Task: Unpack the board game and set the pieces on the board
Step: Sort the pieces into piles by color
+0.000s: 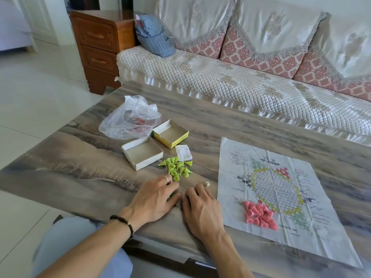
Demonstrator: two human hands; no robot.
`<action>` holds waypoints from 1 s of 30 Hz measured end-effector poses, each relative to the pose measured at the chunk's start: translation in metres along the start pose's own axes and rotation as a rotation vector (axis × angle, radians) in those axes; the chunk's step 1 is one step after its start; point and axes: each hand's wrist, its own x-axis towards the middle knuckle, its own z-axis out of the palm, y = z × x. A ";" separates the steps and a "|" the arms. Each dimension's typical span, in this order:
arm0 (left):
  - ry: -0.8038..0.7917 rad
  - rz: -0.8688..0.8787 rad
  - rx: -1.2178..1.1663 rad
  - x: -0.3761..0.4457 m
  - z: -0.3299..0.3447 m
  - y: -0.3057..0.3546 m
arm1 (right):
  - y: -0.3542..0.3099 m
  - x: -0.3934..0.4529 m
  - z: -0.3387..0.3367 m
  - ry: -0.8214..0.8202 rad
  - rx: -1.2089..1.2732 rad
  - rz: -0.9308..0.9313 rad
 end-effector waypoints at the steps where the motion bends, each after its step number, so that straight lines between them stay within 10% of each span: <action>1: 0.023 -0.012 0.004 0.000 0.000 0.001 | 0.000 0.001 0.000 0.017 -0.006 0.006; 30: 0.244 -0.091 0.004 0.010 0.011 -0.001 | 0.014 0.032 0.008 0.019 -0.101 -0.185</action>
